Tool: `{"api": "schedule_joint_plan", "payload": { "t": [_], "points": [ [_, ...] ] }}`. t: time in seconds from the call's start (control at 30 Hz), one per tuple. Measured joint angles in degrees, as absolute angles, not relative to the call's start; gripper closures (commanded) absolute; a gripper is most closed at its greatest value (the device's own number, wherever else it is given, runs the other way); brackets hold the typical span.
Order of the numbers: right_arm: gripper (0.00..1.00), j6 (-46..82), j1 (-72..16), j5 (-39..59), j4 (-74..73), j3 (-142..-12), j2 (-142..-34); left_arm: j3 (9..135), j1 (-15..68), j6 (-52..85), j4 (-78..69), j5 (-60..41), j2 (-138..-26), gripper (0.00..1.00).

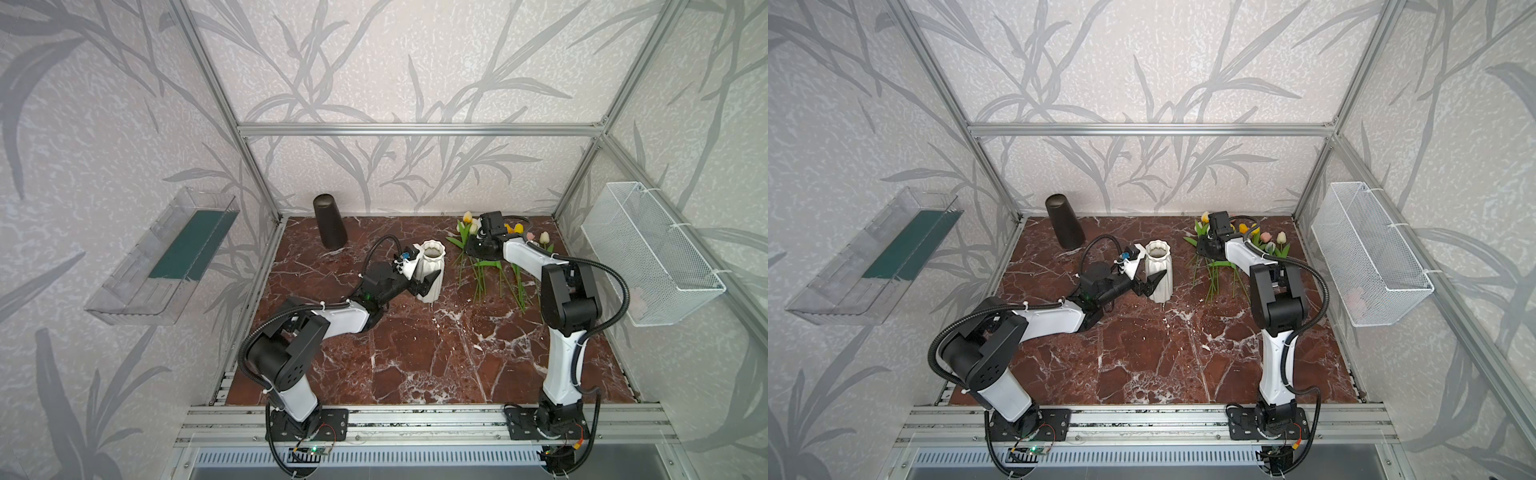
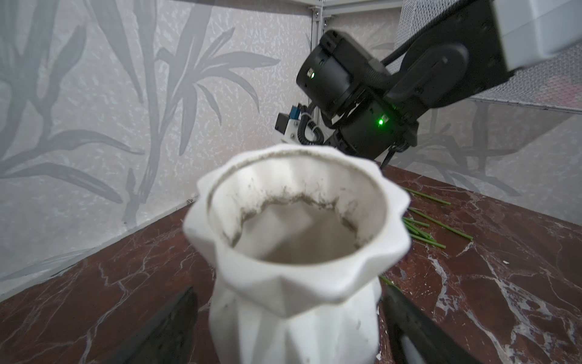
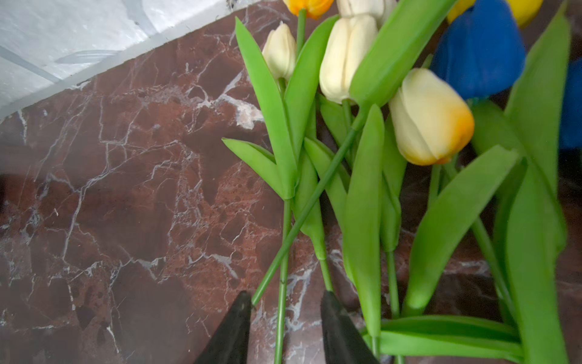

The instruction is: Arrange the flowers into the vase

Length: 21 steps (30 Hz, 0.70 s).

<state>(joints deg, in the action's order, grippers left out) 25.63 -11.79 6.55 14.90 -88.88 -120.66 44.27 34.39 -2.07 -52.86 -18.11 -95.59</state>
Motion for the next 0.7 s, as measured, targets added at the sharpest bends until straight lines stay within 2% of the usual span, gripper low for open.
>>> {"api": "schedule_joint_plan", "payload": {
  "t": [0.2,0.47,0.57,0.7],
  "points": [
    [0.65,27.4,-11.7,7.4,15.2,-91.5,-125.2,44.2,34.4,-2.4,-52.9,-18.0,-92.3,0.06],
    [0.78,28.9,-11.7,8.1,15.2,-93.9,-126.8,41.5,34.4,-0.5,-51.4,-17.9,-86.0,0.06],
    [0.72,29.3,-11.7,8.0,14.8,-94.0,-126.9,40.7,34.5,0.1,-51.0,-17.8,-84.0,0.06],
    [0.72,30.0,-11.7,8.0,14.9,-95.4,-128.4,39.1,34.5,0.2,-50.9,-17.2,-82.8,0.06]
  ]
}}
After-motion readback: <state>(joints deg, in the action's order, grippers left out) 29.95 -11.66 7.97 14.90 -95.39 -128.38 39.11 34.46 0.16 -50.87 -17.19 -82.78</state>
